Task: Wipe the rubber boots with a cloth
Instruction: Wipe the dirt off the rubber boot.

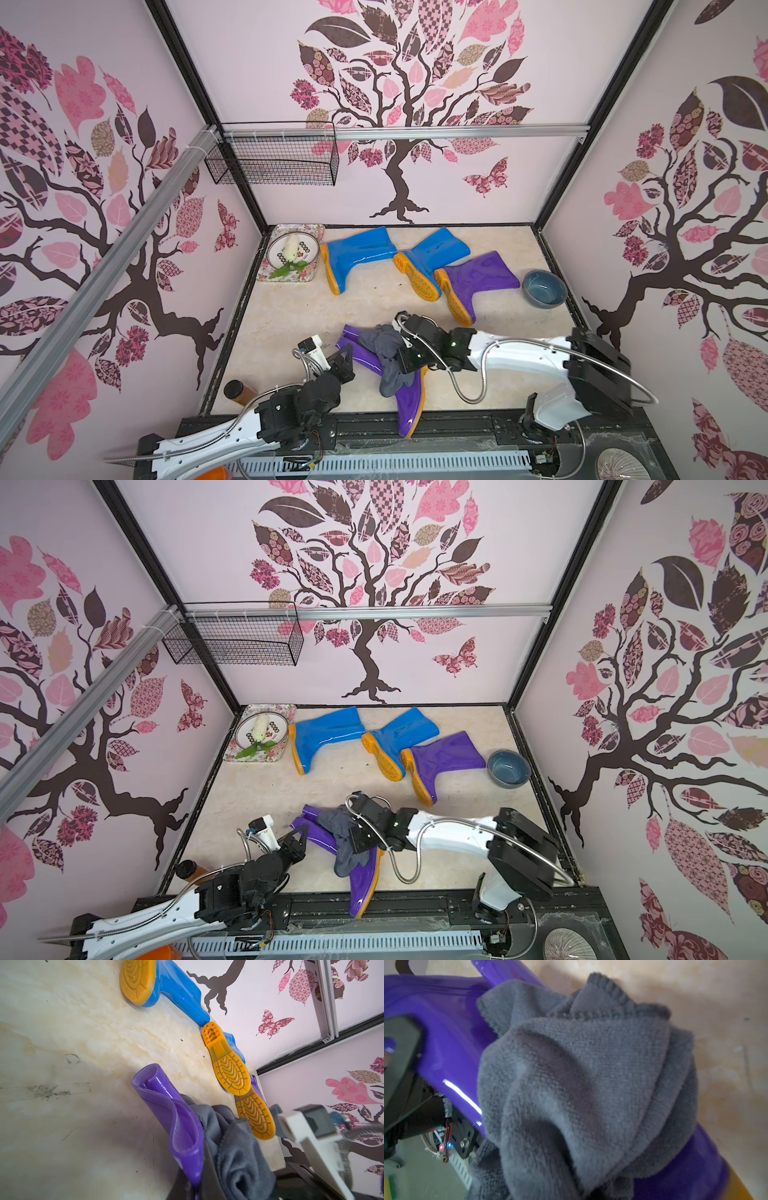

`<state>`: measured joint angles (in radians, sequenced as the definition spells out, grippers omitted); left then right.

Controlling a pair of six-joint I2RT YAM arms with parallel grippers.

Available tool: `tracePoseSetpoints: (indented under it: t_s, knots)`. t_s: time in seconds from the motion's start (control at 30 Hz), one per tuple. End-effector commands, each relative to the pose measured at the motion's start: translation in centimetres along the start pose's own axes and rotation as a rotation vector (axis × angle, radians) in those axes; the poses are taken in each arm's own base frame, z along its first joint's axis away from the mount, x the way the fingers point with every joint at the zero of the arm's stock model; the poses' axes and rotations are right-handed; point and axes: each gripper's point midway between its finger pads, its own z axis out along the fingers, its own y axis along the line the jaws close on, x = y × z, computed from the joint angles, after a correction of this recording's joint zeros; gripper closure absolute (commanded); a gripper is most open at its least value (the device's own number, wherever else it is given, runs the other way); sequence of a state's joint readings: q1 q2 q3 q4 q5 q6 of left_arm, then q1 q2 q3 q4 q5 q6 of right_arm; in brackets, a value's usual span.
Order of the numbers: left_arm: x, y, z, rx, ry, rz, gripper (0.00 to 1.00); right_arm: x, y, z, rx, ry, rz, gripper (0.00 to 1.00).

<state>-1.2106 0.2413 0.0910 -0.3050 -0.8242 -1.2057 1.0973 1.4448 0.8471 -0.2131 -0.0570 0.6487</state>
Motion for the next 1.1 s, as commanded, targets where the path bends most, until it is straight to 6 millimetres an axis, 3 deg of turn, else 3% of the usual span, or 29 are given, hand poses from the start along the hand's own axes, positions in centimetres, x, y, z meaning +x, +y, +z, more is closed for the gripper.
tracePoseSetpoints:
  t_s: [0.0, 0.13, 0.37, 0.47, 0.57, 0.73, 0.83, 0.97, 1.07]
  knots:
    - [2.4, 6.6, 0.3, -0.181, 0.043, 0.192, 1.0, 0.5, -0.3, -3.3, 0.022, -0.019, 0.005, 1.0]
    - [2.3, 6.7, 0.3, -0.189, 0.035, 0.197, 1.0, 4.6, 2.7, -4.5, -0.031, 0.065, -0.109, 1.0]
    - [2.0, 6.8, 0.3, -0.193, 0.022, 0.198, 1.0, 12.5, 9.4, -4.8, -0.228, 0.181, -0.195, 1.0]
    - [2.0, 6.8, 0.3, -0.19, 0.021, 0.197, 1.0, 13.6, 11.7, -4.8, -0.31, 0.21, -0.207, 1.0]
    - [2.0, 6.8, 0.3, -0.19, 0.022, 0.201, 1.0, 10.6, 7.7, -4.0, -0.131, 0.104, -0.152, 1.0]
    - [2.2, 6.9, 0.3, -0.194, 0.03, 0.202, 1.0, 5.0, -0.5, -3.4, -0.06, 0.016, 0.064, 1.0]
    - [2.2, 6.9, 0.3, -0.197, 0.031, 0.203, 1.0, 2.1, -4.2, -3.5, 0.005, -0.015, 0.109, 1.0]
    - [2.2, 7.0, 0.3, -0.2, 0.032, 0.207, 1.0, 0.1, -7.4, -2.8, -0.006, -0.026, 0.196, 1.0]
    - [2.3, 7.0, 0.3, -0.202, 0.034, 0.207, 1.0, -1.2, -8.6, -1.7, -0.005, -0.014, 0.228, 1.0]
